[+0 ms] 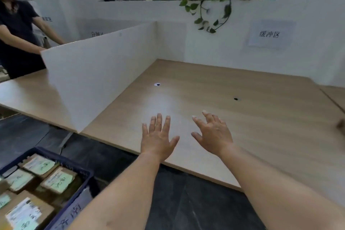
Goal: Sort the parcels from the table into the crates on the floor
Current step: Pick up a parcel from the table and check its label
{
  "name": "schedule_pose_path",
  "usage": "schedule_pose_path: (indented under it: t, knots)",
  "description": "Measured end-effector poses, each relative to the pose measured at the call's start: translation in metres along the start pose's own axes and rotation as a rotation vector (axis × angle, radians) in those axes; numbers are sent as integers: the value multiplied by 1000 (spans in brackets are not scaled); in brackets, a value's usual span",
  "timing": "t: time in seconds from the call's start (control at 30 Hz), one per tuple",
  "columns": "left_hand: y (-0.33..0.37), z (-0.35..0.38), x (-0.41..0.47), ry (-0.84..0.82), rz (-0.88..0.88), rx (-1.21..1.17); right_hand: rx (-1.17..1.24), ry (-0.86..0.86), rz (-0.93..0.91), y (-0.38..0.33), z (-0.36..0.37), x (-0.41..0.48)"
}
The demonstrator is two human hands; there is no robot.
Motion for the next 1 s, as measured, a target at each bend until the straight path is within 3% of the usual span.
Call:
schedule_pose_path:
  t: [0.5,1.0]
  knots:
    - [346,101,38,-144,371,-86,-47,-130,349,338,42,-126]
    - [532,187,52,-303,546,-74,-71,-198,589,522,91,-220]
Point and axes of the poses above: each hand's wrist, its own x-axis towards the middle knuckle, its own z-axis out of the palm, y = z × x, the point moved 7 cm from there along x, towards the middle knuckle, and after that the axes turned 11 degrees about -x, right-handed, at the moved point
